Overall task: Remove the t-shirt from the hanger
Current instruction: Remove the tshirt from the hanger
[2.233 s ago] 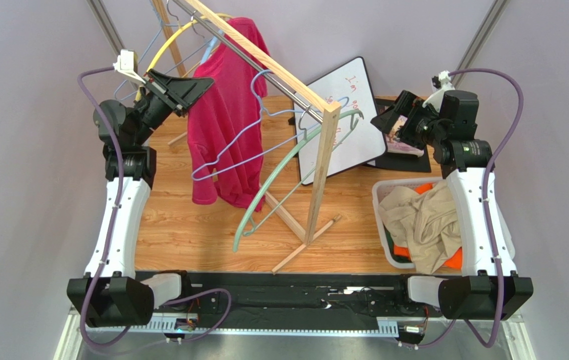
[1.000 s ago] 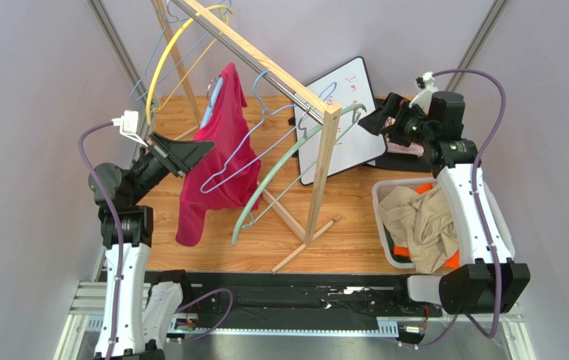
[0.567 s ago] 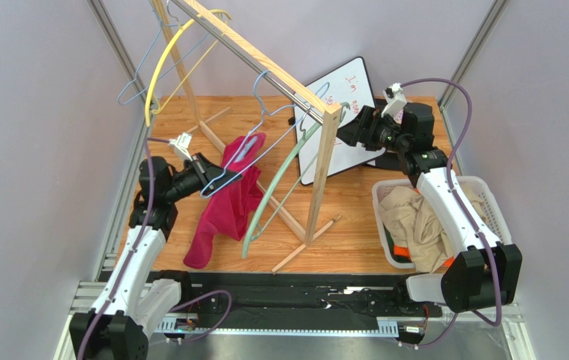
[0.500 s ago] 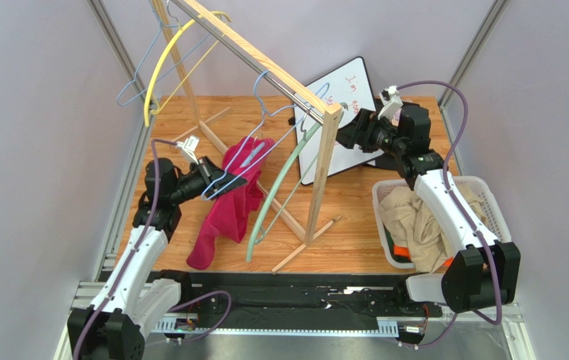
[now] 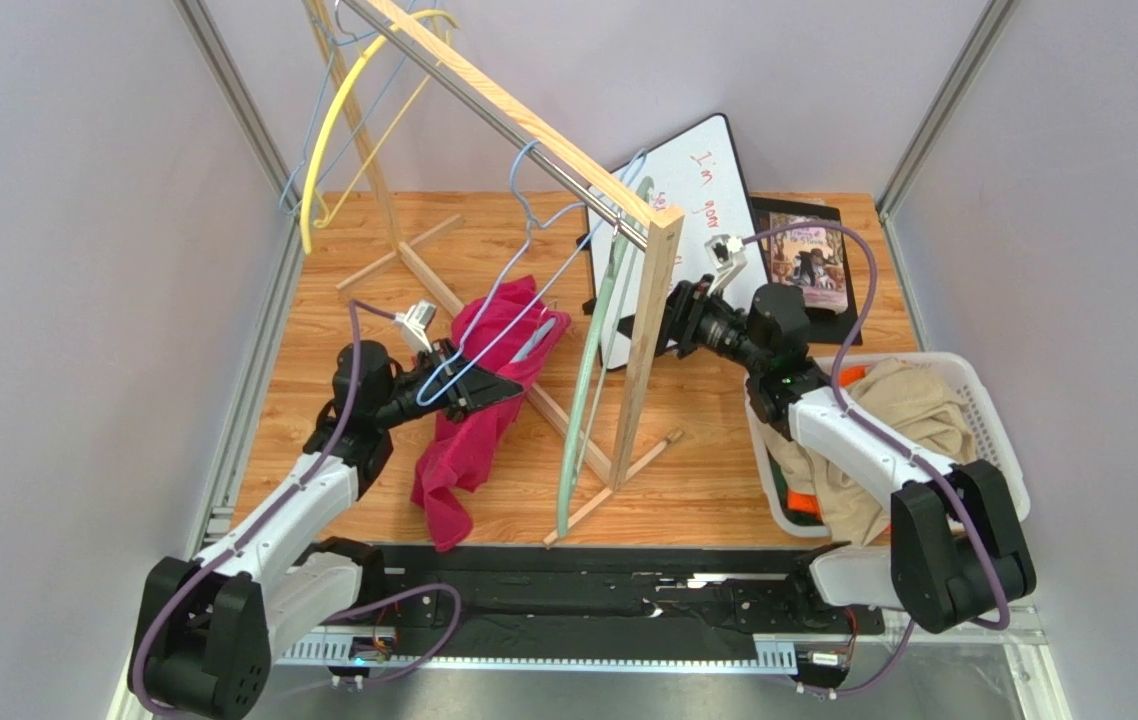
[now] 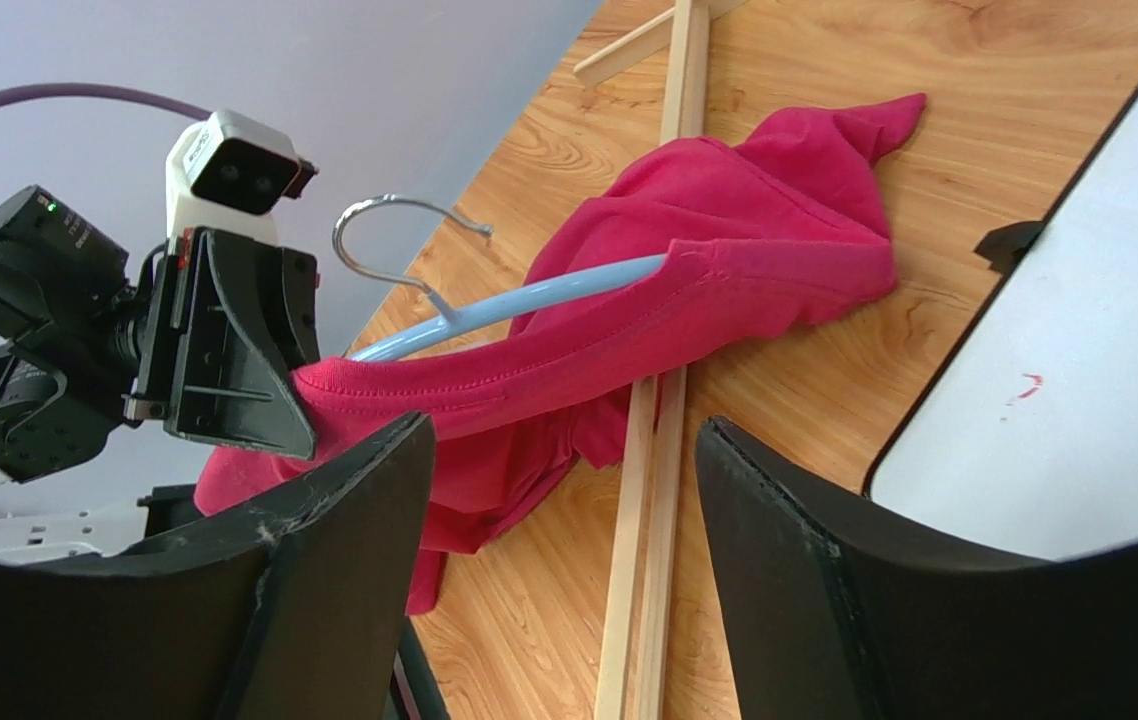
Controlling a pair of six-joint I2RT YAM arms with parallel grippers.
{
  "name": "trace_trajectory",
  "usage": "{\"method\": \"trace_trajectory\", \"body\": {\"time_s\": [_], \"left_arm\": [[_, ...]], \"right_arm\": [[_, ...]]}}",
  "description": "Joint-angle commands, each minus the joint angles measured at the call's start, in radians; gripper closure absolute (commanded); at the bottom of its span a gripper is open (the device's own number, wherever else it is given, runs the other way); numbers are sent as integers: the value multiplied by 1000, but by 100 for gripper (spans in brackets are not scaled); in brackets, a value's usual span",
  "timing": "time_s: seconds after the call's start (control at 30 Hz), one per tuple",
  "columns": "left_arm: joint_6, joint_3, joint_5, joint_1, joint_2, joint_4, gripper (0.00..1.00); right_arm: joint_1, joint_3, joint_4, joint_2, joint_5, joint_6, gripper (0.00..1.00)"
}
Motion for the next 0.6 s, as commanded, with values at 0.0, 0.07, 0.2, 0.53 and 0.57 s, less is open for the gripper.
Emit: {"method": "trace_trajectory", "body": {"time_s": [0.0,0.07,0.2,0.53,0.57], "left_arm": [[-77,4,-12,-20,-7,190,100],[-92,4,-13,-30,-11,199,100],[-107,2,-3,-48,-16,205,100],[-138,14,11,-85,-30,207,100],[-137,19,13,-89,-26,207,100]], "right_arm": [[63,-32,241,-26,33,0,30],[98,-41,282,-13,36,-8,30],[148,-43,348,43,33,-11,31],[207,52,394,182,27,-20,34],[208,66,393,187,27,-23,34]]}}
